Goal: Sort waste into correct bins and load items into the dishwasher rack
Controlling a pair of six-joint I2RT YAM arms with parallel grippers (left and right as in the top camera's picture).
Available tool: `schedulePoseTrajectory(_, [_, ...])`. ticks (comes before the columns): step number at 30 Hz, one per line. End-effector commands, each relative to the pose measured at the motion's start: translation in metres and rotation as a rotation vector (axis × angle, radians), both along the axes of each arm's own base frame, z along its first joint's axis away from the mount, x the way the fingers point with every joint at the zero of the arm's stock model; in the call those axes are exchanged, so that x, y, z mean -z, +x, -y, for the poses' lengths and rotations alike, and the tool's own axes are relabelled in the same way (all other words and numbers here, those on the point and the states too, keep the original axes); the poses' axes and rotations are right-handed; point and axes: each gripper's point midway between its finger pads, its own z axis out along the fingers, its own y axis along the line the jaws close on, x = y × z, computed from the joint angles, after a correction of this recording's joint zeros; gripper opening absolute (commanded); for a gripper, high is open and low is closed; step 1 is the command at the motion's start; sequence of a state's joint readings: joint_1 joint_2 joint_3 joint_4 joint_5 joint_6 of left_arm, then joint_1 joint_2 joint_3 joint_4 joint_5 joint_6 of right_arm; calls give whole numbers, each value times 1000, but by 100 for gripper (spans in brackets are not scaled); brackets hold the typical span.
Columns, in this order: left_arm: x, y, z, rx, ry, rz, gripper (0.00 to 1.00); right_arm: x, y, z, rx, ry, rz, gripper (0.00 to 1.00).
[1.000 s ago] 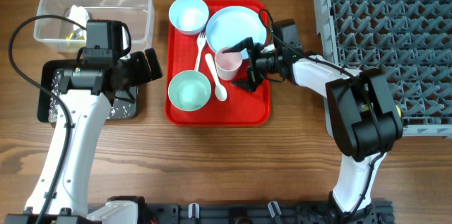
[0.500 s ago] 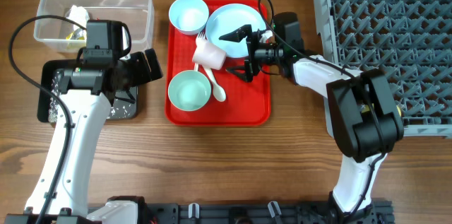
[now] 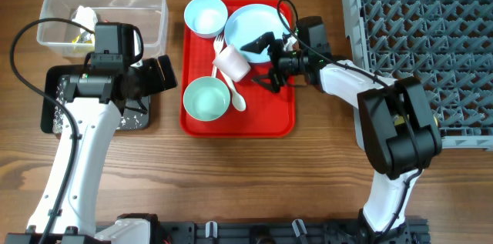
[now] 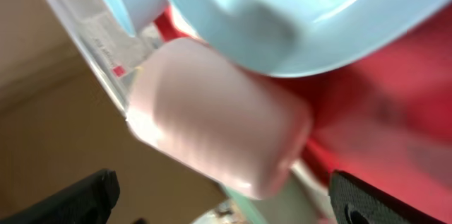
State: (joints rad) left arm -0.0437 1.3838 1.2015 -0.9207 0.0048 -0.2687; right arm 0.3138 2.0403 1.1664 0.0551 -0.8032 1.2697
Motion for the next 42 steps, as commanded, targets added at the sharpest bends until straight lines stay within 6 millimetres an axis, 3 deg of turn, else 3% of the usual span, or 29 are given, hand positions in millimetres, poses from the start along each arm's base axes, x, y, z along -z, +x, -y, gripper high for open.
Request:
schedulePoseTrajectory(1, [-1, 2, -1, -10, -8, -1, 100, -25, 8, 12, -58, -151, 272, 100])
schedulePoseTrajectory(6, [-1, 2, -1, -10, -8, -1, 100, -66, 12, 31, -119, -353, 552, 99])
schedulePoseTrajectory(10, [-1, 2, -1, -10, -8, -1, 100, -96, 13, 49, -228, -612, 805, 99])
schedulePoseTrajectory(14, [-1, 2, -1, -11, -7, -1, 100, -106, 7, 35, -462, -745, 1066, 100])
schedulePoseTrajectory(20, [0, 1, -1, -11, -8, -4, 100, -95, 7, 19, -580, -885, 1175, 99])
schedulePoseTrajectory(25, [0, 2, -1, -11, -7, -2, 100, -80, 6, 3, -643, -886, 1214, 99])
schedulePoseTrajectory(33, [-1, 3, -1, -10, -7, 3, 100, -35, 16, -3, -684, -886, 1172, 93])
schedulePoseTrajectory(42, [-3, 7, -1, -12, -5, 24, 100, -16, 11, -22, -708, -858, 1177, 89])
